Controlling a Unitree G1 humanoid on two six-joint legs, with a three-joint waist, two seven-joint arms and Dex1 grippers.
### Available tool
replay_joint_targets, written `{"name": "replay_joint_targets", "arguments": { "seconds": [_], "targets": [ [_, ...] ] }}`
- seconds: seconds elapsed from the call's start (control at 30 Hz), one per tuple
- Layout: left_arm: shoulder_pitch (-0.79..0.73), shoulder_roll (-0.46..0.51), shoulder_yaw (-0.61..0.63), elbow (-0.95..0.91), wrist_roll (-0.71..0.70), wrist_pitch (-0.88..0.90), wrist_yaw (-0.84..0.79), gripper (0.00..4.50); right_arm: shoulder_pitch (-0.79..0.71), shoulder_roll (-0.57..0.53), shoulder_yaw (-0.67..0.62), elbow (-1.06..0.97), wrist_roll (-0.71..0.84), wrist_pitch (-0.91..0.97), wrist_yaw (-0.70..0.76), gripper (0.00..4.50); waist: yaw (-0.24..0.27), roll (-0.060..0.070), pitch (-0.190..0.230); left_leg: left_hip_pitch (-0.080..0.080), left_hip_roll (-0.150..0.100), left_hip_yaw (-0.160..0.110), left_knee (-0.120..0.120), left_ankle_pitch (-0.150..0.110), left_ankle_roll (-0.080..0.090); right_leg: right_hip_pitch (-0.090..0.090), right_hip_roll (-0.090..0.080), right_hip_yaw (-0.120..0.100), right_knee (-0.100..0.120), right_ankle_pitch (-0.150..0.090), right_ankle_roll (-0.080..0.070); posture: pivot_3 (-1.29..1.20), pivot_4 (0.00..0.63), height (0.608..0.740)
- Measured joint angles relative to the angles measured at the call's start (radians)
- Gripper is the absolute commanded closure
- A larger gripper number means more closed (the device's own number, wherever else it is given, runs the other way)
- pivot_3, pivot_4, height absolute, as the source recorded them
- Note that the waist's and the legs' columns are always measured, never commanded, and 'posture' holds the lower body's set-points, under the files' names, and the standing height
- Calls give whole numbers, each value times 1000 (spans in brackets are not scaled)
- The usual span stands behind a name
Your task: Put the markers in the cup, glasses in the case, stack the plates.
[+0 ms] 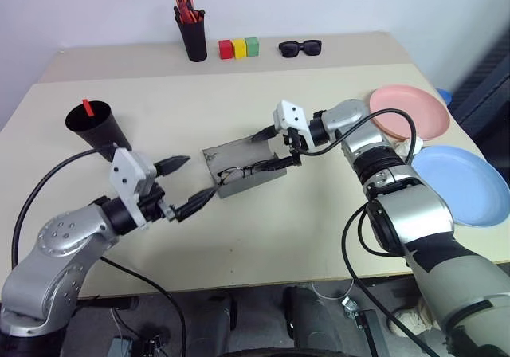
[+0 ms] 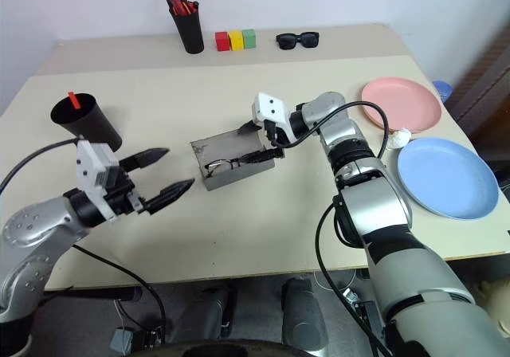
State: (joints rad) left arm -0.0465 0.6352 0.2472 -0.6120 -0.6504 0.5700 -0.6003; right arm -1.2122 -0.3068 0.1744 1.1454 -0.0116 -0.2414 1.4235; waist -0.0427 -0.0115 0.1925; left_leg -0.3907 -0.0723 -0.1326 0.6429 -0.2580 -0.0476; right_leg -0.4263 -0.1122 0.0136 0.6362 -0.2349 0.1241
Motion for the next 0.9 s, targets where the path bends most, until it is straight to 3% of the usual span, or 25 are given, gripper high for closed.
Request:
{"name": "replay_joint_targets", "arguments": {
  "seconds": [0.17,0.4,0.5,0.73,0.9],
  "targets": [
    [-131,-52,-26,97,76,15,148,0,43,-70,-85,-150,36,65,-126,786,3,-1,-1,0,0,0,0,0,0,0,0,0,0,0,0,0,150,740],
    [-228,-46,-100,267,186,-9,138,0,398,-152,-145,-587,98,289,-254,786,5,0,0,-1,0,2,0,0,0,0,0,1,0,1,1,0,150,740],
    [-290,-45,-122,361,216,-19,106,910,526,-174,-156,-809,129,405,-314,748,0,0,0,-1,0,2,0,0,0,0,0,1,0,1,1,0,150,740],
    [-395,-29,-160,566,271,-55,11,4421,731,-211,-189,-1183,203,605,-430,748,6,-1,0,-1,0,2,2,0,0,0,0,1,0,1,2,0,150,740],
    [-516,-30,-220,728,354,-133,-31,4475,822,-237,-207,-1346,242,697,-495,748,25,-1,0,-1,0,2,2,0,0,1,0,1,-1,1,2,0,150,740]
  ]
}}
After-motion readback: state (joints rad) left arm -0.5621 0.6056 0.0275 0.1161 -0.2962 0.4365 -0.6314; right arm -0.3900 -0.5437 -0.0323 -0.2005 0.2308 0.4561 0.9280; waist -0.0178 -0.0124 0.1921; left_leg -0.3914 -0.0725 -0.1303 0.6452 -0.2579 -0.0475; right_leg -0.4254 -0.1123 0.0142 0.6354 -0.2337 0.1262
